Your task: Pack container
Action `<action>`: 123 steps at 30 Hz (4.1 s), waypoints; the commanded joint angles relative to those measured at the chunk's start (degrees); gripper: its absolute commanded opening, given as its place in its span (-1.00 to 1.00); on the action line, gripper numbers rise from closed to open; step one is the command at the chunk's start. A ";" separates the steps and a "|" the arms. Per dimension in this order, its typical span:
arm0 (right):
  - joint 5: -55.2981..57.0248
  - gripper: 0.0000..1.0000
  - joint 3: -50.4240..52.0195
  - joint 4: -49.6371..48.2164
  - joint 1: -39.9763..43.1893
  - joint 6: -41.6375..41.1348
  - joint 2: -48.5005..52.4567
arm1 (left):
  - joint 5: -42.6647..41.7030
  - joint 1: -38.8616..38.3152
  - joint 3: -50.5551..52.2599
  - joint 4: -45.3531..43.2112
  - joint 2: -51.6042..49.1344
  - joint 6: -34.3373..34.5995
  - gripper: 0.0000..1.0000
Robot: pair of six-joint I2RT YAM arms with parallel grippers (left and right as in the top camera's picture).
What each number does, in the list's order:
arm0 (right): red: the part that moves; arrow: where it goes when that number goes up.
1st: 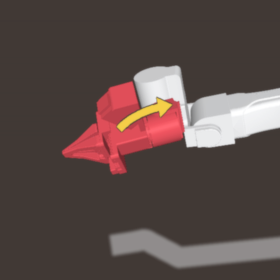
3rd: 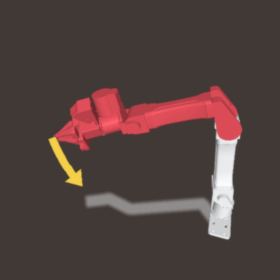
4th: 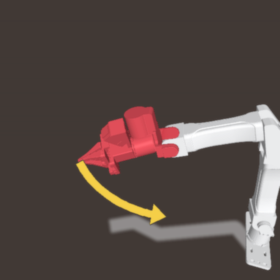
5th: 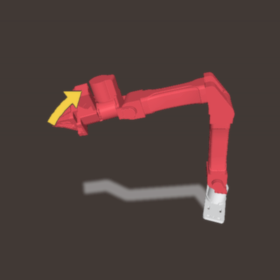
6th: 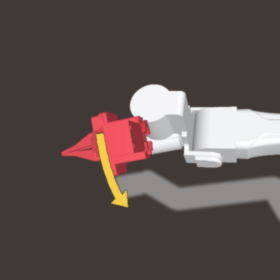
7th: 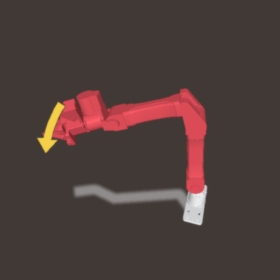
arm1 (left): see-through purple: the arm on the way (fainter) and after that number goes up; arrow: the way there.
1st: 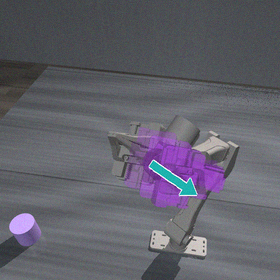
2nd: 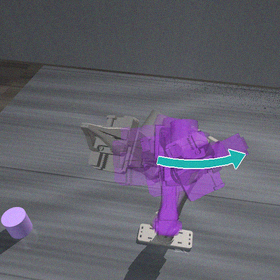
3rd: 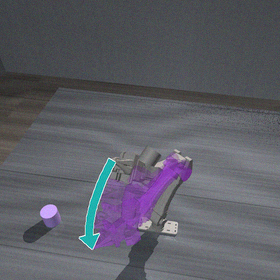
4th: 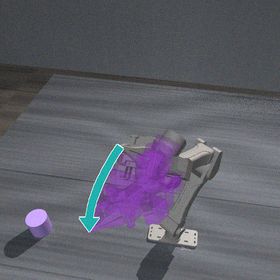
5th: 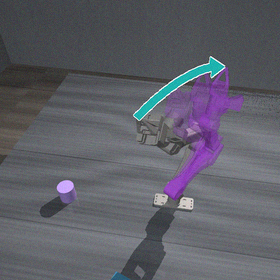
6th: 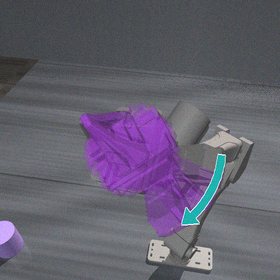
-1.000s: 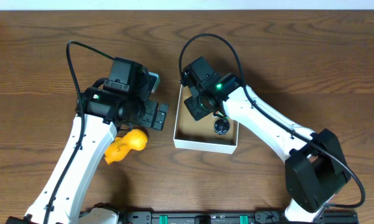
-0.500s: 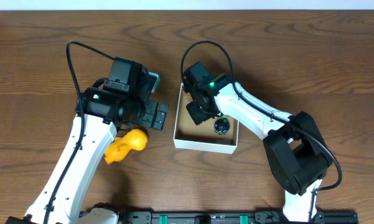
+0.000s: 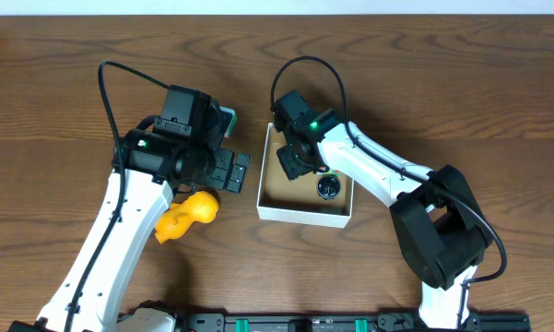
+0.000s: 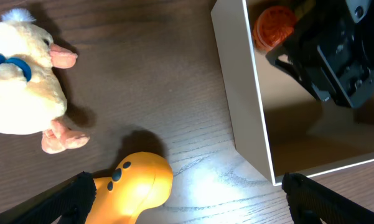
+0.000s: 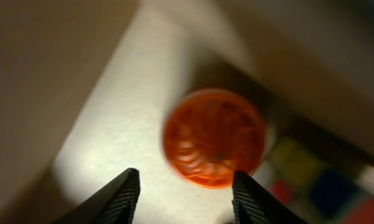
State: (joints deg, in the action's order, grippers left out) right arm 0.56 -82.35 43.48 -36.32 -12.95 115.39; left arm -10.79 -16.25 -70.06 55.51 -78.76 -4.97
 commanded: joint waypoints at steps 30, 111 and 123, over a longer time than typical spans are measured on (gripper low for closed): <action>-4.48 0.08 -3.08 -3.45 -2.38 3.41 0.02 | -0.15 -0.11 -0.98 0.07 0.33 -0.79 0.99; 2.97 0.20 -3.26 22.49 22.16 -17.25 -16.44 | 7.17 13.03 -0.98 -0.72 0.33 5.92 0.96; -5.20 0.23 12.04 6.64 21.29 -14.03 -13.90 | 7.17 13.03 -0.98 -0.70 0.33 5.92 0.96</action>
State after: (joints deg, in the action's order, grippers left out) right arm -0.80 -71.31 52.01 -14.48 -28.47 100.75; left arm -4.23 -3.46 -70.06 54.85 -78.76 0.23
